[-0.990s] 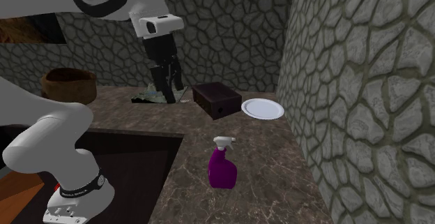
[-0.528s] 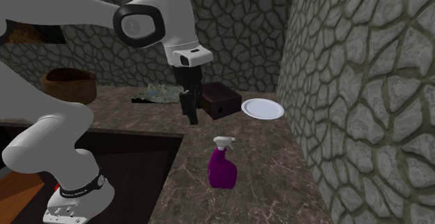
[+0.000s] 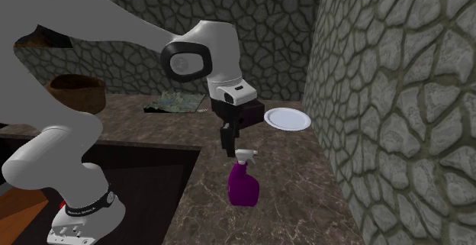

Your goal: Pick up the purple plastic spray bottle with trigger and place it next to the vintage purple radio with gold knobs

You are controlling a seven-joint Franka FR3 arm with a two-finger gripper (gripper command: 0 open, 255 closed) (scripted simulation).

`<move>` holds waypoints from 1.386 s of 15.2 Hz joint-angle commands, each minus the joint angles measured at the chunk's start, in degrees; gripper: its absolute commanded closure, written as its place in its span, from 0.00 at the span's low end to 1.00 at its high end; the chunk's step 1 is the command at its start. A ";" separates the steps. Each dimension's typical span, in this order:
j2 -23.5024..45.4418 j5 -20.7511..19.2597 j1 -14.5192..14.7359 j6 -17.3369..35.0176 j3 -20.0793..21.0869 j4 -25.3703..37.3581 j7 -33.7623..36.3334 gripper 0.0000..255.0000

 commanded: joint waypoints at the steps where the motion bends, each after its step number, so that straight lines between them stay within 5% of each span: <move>1: 1.25 -0.05 -0.02 1.68 0.04 -0.45 0.19 0.00; 13: 3.07 -0.23 -0.12 5.39 0.00 -2.35 0.30 0.00; 14: 3.07 -0.23 -0.12 5.39 0.00 -2.35 0.30 1.00; 21: 3.07 -0.23 -0.12 5.39 0.00 -2.34 0.30 1.00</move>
